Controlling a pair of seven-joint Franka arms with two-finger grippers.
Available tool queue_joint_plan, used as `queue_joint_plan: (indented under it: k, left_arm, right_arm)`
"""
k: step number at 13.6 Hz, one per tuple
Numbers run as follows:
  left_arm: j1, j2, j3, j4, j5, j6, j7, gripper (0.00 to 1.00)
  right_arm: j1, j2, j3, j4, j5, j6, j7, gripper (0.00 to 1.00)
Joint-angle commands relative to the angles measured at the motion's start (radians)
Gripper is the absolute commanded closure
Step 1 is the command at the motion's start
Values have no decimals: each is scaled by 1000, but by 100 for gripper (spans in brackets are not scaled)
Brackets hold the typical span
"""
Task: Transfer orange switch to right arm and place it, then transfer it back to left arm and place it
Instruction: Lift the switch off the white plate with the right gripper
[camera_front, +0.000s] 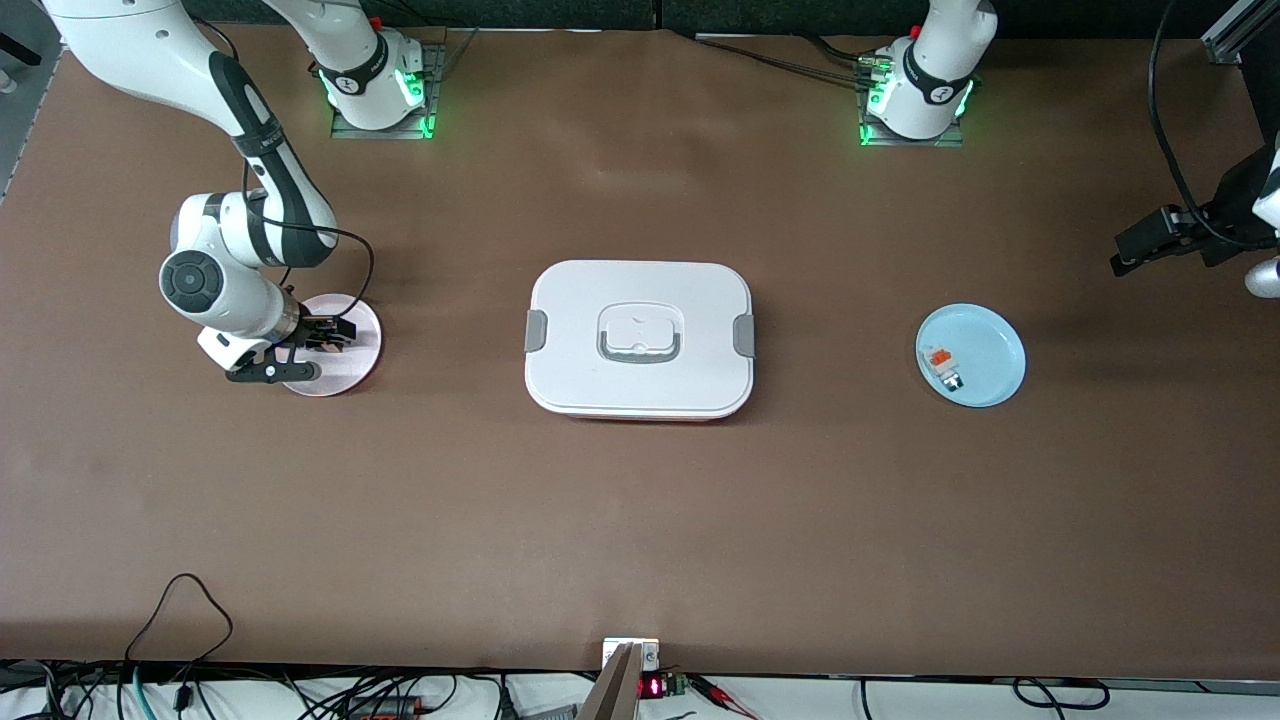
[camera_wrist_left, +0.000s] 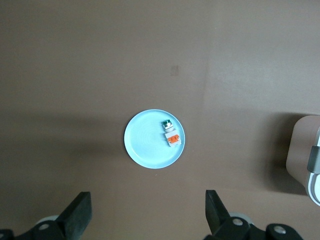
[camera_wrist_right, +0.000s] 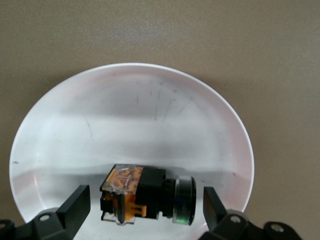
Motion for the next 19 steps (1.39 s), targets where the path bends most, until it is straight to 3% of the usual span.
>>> queue_joint_plan:
  k: [1,11,12,13,15,16,19]
  left_arm:
    - [-2,22,-2,27,6,-24,-3,0]
    - [1,26,-2,33,6,-23,28,0]
    - [1,26,-2,33,6,-23,28,0]
    - [1,26,-2,35,6,-23,26,0]
    - [1,26,-2,35,5,-23,26,0]
    - [0,26,-2,35,2,-23,24,0]
    - [1,26,-2,35,-15,-26,23,0]
  right_arm:
    - [-12,-3,4,-10,-17,15,-12,0]
    - [-15,13,4,-25,-17,38,-12,1]
    - [-15,13,4,-25,-17,38,-12,6]
    - [-15,13,4,-25,-18,37,-14,17]
    - [-12,10,4,-24,-18,35,-53,53]
    - [-12,7,4,-24,-18,35,-63,66]
    - [-12,-6,7,-22,-11,28,-69,74]
